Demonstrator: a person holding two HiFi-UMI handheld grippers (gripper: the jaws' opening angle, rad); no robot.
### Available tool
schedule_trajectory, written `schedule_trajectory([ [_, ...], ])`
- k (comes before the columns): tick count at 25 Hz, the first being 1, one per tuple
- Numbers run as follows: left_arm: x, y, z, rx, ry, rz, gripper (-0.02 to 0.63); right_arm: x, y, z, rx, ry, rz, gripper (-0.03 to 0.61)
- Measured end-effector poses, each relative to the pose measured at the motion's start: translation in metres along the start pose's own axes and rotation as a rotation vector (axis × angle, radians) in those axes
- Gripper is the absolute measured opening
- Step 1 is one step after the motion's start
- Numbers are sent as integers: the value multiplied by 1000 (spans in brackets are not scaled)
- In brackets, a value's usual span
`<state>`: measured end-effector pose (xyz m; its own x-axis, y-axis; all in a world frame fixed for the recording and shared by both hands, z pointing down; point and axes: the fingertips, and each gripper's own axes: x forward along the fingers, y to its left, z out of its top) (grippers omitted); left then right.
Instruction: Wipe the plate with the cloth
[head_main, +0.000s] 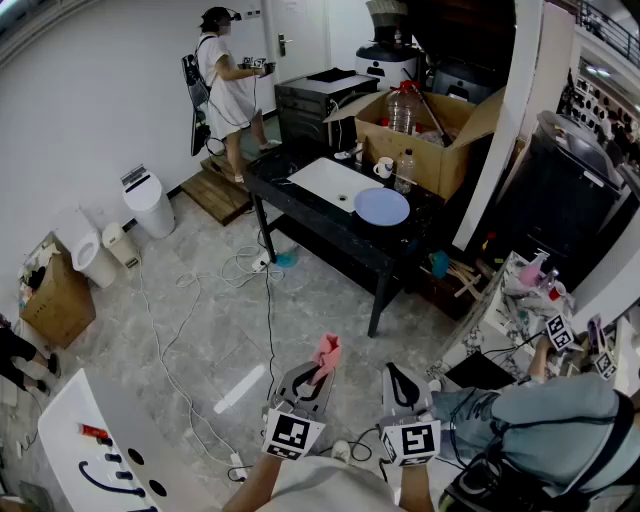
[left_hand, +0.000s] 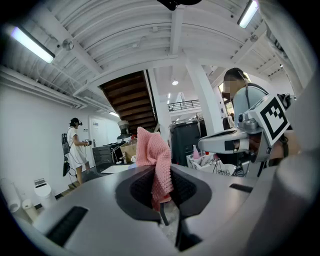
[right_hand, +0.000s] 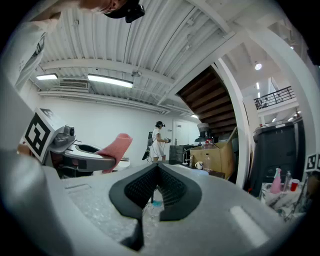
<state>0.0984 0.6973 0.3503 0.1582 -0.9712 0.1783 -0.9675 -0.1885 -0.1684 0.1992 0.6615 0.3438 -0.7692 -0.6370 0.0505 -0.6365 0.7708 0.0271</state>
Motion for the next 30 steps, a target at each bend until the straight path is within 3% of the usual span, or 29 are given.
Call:
schedule_trajectory([
  [14,48,7,6,46,17,21,34,35,-30,0,6,-3,30,7],
  [23,89,50,2,16,-5,-23,34,95,-42,-1,-12,22,2,7],
  [30,120,101,1,44,-6,-58,34,148,-44,7,-37,21,-35,6],
])
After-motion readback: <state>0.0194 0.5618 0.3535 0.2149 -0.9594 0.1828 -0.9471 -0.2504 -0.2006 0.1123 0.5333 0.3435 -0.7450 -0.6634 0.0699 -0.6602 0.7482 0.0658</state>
